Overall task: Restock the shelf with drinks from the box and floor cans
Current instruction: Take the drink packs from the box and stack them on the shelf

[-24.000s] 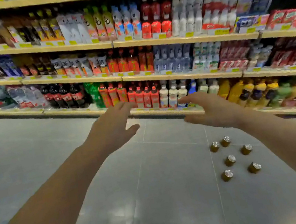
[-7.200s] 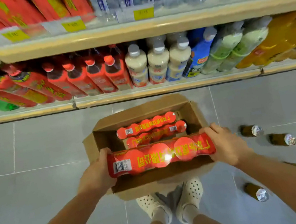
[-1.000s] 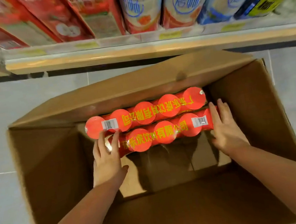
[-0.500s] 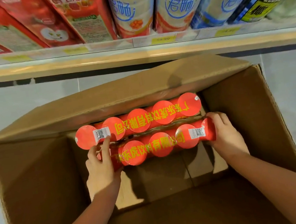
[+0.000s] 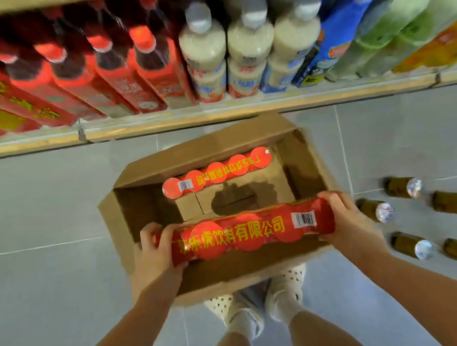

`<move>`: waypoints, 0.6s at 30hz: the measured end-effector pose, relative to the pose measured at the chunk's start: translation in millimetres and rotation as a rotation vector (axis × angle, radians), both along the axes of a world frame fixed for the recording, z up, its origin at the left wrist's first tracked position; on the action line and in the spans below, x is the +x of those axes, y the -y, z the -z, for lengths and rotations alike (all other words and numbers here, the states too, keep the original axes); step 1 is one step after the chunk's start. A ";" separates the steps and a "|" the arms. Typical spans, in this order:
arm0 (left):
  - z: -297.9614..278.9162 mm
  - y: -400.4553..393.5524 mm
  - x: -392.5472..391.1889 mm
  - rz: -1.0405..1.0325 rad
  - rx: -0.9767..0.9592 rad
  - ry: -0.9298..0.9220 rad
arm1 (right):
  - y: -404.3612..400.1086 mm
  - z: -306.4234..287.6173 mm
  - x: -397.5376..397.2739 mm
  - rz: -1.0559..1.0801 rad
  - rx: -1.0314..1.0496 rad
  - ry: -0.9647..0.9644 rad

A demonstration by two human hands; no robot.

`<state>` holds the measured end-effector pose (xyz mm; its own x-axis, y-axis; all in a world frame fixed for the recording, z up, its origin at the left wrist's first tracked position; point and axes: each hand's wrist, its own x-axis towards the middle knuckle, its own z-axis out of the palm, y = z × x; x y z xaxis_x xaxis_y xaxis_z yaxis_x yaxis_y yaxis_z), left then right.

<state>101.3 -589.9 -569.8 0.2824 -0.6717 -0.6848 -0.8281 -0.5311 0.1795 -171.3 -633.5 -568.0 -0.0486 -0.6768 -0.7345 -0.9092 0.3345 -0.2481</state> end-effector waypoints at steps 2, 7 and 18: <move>-54.1 8.4 1.7 0.013 -0.014 -0.002 | 5.3 -51.4 -0.3 0.035 -0.003 0.023; -185.8 29.6 17.4 0.086 -0.151 0.032 | 19.6 -186.0 4.9 0.014 -0.143 0.064; -405.1 80.9 27.2 0.184 -0.554 0.063 | 44.1 -398.8 8.1 0.054 -0.583 0.175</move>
<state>128.6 -670.7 -164.7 0.1557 -0.9666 -0.2036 -0.9158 -0.2186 0.3370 -163.2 -677.5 -169.2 -0.0061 -0.9698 -0.2438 -0.8240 0.1430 -0.5483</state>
